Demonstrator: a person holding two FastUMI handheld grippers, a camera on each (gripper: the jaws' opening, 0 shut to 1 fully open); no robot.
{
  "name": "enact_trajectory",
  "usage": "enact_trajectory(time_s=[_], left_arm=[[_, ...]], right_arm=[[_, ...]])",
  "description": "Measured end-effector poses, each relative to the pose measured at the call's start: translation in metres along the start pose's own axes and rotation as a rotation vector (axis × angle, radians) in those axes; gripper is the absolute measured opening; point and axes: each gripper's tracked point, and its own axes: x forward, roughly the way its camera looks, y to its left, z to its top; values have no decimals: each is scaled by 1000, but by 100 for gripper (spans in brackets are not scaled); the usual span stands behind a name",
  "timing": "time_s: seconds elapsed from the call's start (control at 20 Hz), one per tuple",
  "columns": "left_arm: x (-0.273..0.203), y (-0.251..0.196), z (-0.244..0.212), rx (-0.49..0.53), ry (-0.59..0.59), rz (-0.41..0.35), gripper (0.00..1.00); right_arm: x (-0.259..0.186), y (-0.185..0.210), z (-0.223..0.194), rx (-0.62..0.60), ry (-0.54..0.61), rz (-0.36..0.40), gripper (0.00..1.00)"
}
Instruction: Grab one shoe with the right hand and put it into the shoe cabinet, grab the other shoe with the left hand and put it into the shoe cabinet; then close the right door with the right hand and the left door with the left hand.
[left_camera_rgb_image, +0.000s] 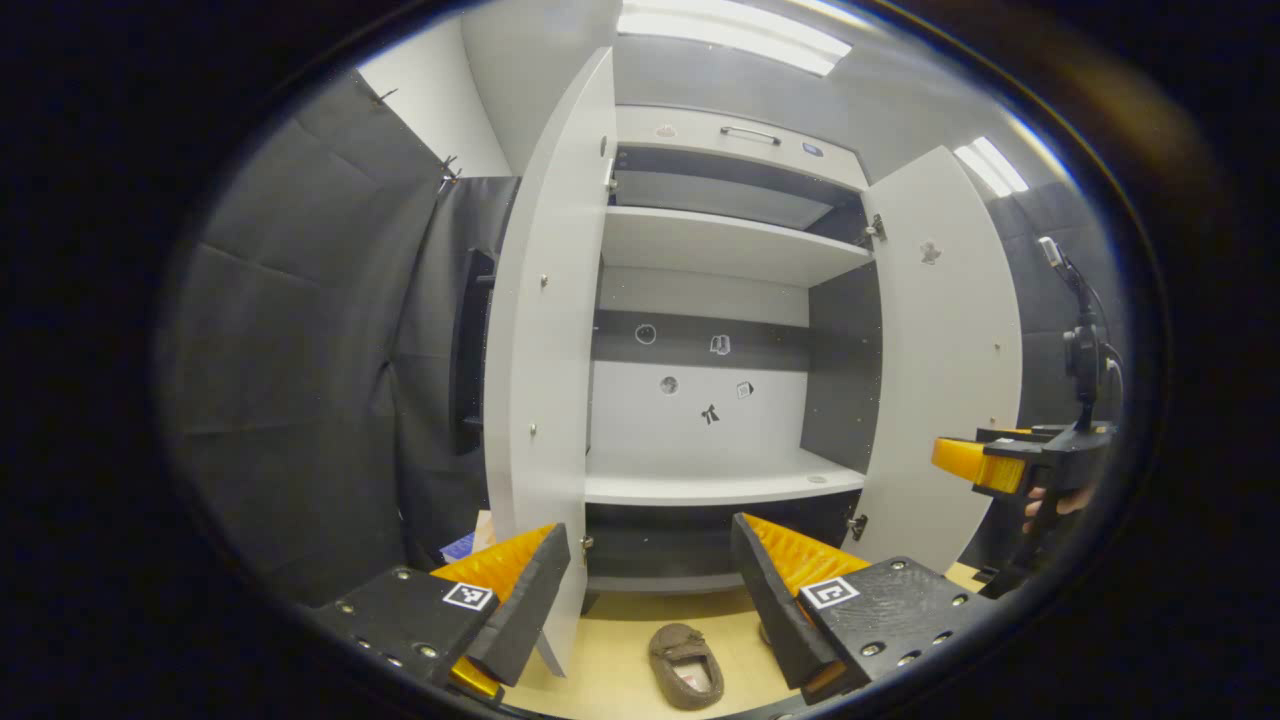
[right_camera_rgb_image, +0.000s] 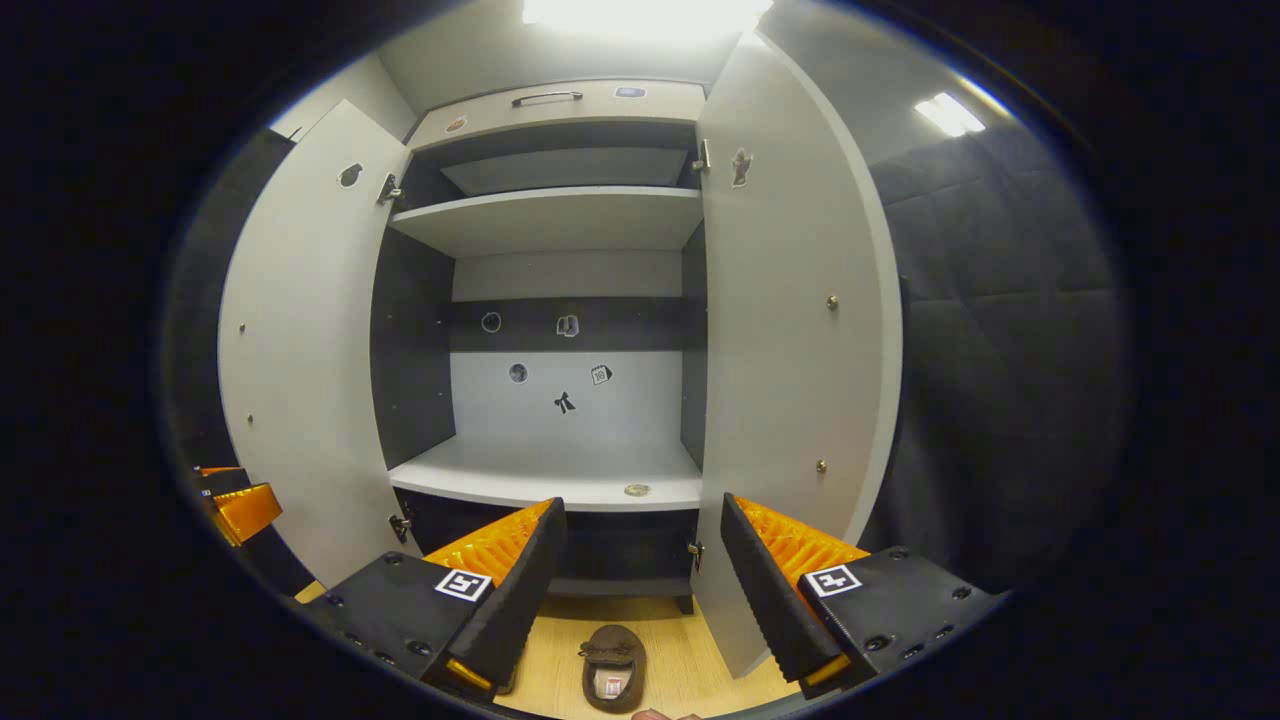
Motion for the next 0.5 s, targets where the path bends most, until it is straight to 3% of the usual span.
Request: enact_trajectory(time_s=[0.2,0.25,0.5], left_arm=[[-3,-2,-10,5,23,-6,95],[-4,-3,-12,5,29,-9,95],[-5,-14,-30,4,71,-42,95]], right_arm=[[12,17,-25,7,77,42,92],[16,20,-36,5,113,49,98],[30,42,-95,49,289,114,98]])
